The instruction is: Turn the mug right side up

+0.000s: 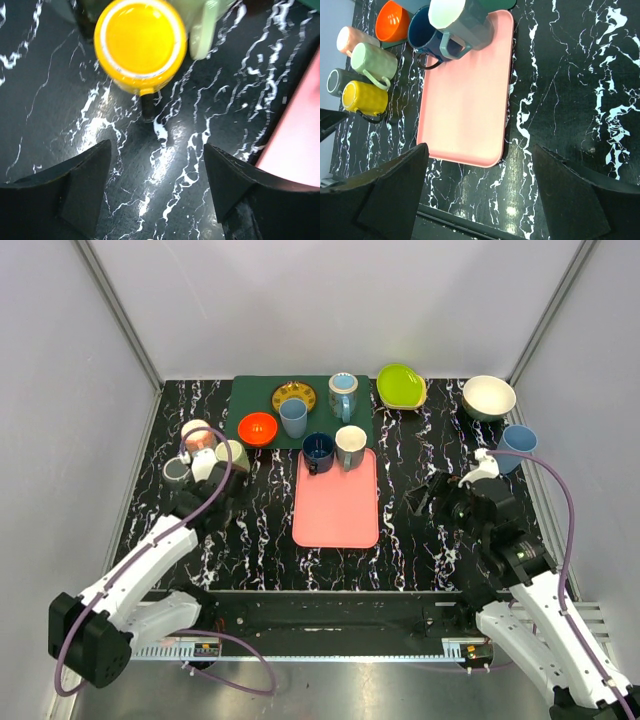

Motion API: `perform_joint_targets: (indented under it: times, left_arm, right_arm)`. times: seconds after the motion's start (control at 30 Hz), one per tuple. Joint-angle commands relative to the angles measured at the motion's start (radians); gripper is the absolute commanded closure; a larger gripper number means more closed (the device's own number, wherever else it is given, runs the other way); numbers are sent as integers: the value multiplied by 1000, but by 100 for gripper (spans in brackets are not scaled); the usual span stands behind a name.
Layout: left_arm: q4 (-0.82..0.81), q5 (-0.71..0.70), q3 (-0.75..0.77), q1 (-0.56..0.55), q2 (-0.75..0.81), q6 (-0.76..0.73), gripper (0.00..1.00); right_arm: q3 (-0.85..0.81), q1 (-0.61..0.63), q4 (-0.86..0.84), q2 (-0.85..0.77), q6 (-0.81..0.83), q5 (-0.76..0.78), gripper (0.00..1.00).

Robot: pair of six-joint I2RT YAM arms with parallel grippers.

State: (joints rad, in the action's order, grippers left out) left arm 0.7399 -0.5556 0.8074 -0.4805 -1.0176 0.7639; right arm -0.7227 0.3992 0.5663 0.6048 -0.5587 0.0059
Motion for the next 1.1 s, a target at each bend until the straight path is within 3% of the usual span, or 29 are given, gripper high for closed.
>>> perform_joint_targets:
  times: [0.0,0.3,0.5,1.07]
  left_arm:
    - [-40,29,-79,37,7,141,25]
    - [-215,114,-97,154,-168,71,39]
    - [-241,149,-63,209,-243,60,40]
    - [-286,148,-30,255,-289,34,50]
  right_arm:
    - [2,4,-66,23,2,-38,11]
    - [-4,4,-75,30,0,-41,11]
    - [6,4,-74,26,2,-35,11]
    - [25,4,-92,30,8,-37,11]
